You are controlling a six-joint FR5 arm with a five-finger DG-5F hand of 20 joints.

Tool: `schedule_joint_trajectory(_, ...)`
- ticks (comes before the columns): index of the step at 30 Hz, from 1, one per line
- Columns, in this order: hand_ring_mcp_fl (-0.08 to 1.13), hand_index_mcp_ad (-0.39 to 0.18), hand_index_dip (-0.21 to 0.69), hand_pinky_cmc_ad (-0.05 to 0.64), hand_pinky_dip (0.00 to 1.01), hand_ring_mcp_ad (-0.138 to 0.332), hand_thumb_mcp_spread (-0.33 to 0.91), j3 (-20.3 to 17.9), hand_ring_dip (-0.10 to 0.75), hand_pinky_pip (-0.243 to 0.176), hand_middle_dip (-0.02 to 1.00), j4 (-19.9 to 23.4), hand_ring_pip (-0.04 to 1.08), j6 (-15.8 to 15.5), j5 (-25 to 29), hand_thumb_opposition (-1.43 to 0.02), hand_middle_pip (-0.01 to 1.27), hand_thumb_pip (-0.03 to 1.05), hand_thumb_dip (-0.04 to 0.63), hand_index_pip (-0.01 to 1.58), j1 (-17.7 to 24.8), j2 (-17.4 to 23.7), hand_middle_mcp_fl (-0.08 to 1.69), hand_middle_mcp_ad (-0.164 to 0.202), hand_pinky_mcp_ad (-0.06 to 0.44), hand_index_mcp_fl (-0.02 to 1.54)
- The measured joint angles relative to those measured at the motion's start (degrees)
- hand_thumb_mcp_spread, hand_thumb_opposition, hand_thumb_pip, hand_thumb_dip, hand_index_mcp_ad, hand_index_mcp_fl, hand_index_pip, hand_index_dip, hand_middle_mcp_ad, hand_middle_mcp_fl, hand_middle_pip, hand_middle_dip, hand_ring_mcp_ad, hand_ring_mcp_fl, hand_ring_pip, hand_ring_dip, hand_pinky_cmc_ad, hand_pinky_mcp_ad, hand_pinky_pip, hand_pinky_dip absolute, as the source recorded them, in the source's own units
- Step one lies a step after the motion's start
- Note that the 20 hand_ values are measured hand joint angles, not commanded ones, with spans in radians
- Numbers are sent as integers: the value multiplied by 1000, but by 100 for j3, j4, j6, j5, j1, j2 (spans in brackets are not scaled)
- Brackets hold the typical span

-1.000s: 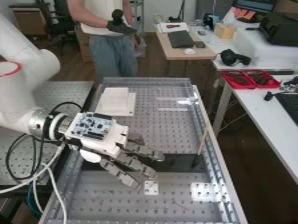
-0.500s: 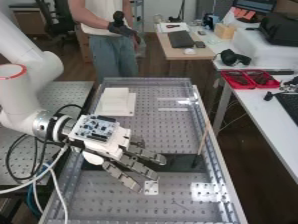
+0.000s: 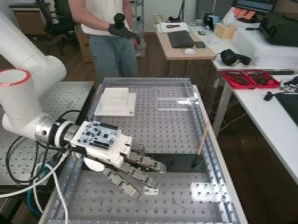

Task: Grab the bearing and place it in the white container

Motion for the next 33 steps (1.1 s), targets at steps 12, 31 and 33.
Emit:
schedule_joint_trajectory(12, -2, -122, 347, 394, 176, 145, 459, 22, 42, -89, 138, 16, 89, -151, -41, -899, 141, 585, 349, 1417, 18, -33, -5, 3, 293, 2)
schedule_joint_trajectory(31, -2, -122, 346, 394, 176, 147, 463, 18, 42, -89, 140, 43, 89, -275, -71, -885, 141, 569, 349, 1417, 29, -89, -5, 3, 293, 2)
schedule_joint_trajectory(33, -2, -122, 346, 394, 176, 143, 463, 25, 42, -89, 140, 31, 89, -274, -72, -885, 141, 569, 349, 1417, 25, -96, -5, 3, 293, 2)
